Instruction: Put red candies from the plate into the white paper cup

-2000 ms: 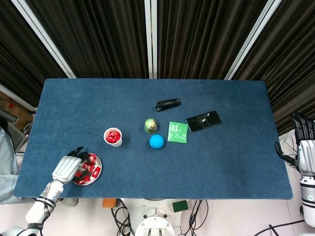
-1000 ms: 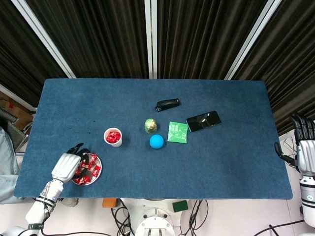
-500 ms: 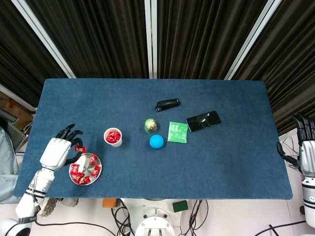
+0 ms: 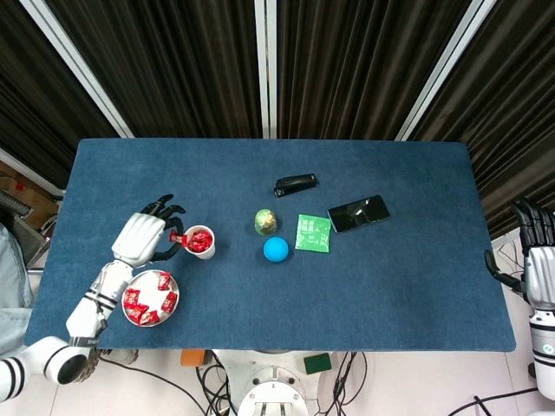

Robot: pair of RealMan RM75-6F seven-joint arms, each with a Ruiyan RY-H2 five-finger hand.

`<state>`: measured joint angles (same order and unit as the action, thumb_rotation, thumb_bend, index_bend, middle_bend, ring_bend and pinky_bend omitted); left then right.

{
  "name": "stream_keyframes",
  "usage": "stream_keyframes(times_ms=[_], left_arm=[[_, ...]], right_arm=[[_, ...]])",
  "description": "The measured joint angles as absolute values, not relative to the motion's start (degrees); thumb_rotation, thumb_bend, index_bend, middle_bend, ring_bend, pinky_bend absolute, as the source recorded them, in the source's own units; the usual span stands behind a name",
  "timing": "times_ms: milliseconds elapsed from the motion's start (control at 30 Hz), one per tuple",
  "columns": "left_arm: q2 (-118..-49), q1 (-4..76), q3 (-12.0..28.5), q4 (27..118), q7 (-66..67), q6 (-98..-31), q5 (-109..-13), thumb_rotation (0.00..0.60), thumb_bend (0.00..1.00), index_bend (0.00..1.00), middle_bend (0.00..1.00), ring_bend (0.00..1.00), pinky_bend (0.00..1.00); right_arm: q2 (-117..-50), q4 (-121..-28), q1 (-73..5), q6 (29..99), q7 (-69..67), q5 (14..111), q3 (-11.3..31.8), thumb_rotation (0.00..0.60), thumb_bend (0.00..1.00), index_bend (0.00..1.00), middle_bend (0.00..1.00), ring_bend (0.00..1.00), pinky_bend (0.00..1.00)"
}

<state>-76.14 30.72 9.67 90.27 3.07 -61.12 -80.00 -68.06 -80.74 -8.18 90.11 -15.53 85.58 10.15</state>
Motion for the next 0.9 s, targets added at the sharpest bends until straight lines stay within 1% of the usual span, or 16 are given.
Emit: stream_keyframes(times_ms=[233, 900], left_arm=[[-79.7, 34.2, 10.2, 86.5, 4.4, -57.4, -77.6, 0.600, 0.35, 0.55, 0.26, 0.07, 0.22], [-81.8, 36.0, 8.6, 83.1, 4.6, -56.1, -76.0, 0.600, 0.35, 0.55, 0.26, 0.07, 0.22]], right_arm=[[-68.3, -80.2, -8.2, 89.7, -16.0, 85.3, 10.1, 0.600, 0.35, 0.00, 0.00, 0.00, 0.00], [-68.5, -79.4, -8.1, 89.6, -16.7, 84.9, 10.2, 0.600, 0.35, 0.00, 0.00, 0.00, 0.00]])
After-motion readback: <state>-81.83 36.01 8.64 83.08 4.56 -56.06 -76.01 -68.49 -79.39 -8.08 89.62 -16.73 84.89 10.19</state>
